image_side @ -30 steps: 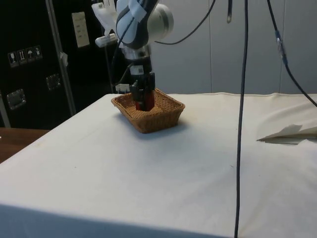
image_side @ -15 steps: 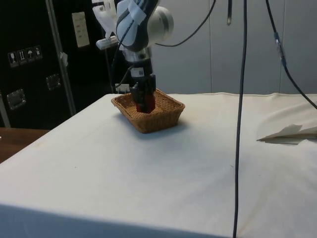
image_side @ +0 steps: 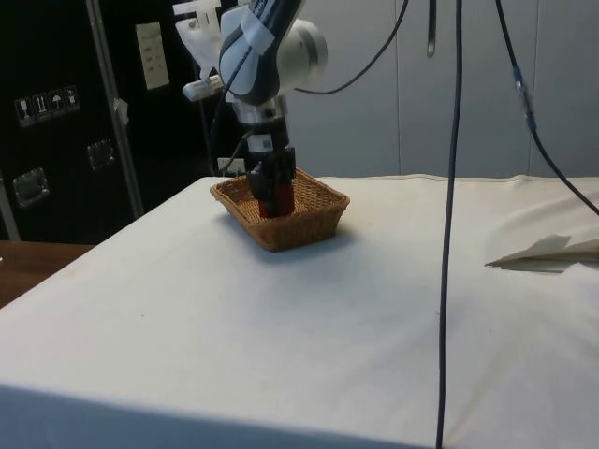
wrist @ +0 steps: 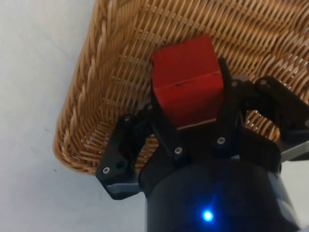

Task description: Pick up the cube and place it into the basket.

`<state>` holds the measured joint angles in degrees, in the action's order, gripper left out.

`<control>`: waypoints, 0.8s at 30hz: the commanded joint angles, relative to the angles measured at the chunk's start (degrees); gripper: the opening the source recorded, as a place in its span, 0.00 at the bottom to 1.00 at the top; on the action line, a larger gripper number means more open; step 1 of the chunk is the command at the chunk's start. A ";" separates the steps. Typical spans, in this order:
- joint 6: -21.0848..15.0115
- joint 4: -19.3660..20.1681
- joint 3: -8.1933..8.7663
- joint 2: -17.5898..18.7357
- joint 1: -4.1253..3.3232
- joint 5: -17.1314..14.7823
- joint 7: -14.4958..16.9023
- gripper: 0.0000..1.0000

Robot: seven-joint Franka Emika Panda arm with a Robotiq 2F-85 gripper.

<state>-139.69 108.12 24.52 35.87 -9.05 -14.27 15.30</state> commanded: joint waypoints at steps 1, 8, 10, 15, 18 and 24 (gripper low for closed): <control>-0.17 -0.17 -0.17 0.11 0.11 -0.29 -0.06 0.00; 0.00 -0.29 0.00 0.11 0.00 -0.17 -0.11 0.07; 0.06 -0.34 0.00 0.17 0.00 -0.11 -0.11 0.35; 0.11 -0.34 0.00 0.17 0.00 -0.11 -0.11 0.88; 0.11 -0.34 0.00 0.17 0.00 -0.11 -0.11 1.00; 0.46 -0.34 0.17 -0.29 -0.11 0.11 -0.11 1.00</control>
<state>-139.69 107.83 24.58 35.92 -9.11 -14.32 15.30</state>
